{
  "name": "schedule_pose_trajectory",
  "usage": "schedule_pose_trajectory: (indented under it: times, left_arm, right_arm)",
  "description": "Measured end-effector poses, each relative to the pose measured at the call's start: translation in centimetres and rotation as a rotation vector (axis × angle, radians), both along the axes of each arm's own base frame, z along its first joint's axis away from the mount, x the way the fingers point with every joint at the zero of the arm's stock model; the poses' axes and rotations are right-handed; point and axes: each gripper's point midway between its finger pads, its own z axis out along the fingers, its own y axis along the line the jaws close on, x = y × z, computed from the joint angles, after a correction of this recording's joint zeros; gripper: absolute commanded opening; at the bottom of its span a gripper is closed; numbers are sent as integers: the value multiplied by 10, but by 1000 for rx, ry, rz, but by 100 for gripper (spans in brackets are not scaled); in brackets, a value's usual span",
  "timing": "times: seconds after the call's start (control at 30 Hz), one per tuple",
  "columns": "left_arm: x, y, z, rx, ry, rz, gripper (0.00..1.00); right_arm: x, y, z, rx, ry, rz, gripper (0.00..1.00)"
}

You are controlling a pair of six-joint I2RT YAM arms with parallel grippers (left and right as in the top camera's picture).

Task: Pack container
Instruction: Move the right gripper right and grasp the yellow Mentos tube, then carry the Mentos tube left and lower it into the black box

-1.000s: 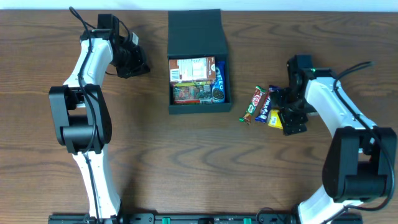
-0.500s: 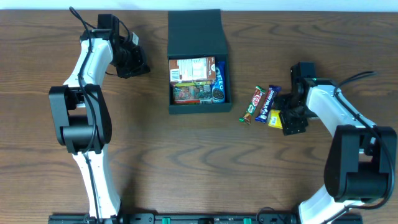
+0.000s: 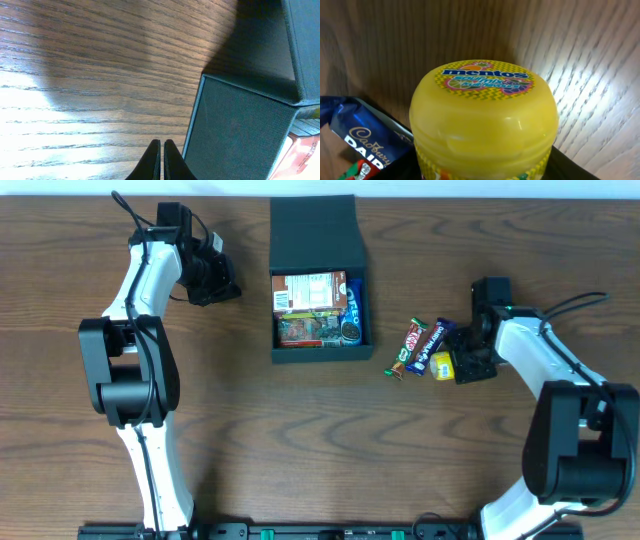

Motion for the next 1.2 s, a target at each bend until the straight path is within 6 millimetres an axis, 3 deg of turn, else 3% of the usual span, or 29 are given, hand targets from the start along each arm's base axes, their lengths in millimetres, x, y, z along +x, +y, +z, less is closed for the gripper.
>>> schedule_pose_trajectory:
  times: [0.17,0.27,0.43,0.53,0.67,0.93,1.1,1.2]
  left_arm:
    - [-1,0,0,0,4,0,6]
    - [-1,0,0,0,6,0,6]
    - [-2,0,0,0,7,0,6]
    - [-2,0,0,0,7,0,6]
    - [-1,0,0,2,7,0,6]
    - [-1,2,-1,13,7,3,6]
    - [-1,5,0,13,7,10,6]
    - [0,11,0,13,7,22,6]
  right_arm:
    - [13,-12,14,-2,-36,57,38]
    - [38,-23,40,-19,-108,113,34]
    - [89,-24,108,-58,-311,291,30]
    - [117,-6,157,-56,-465,402,29]
    - [130,46,186,-1,-583,527,27]
    - [104,172,188,158,-572,621,19]
    - [87,215,186,165,-544,544,2]
    - [80,235,187,149,-554,498,2]
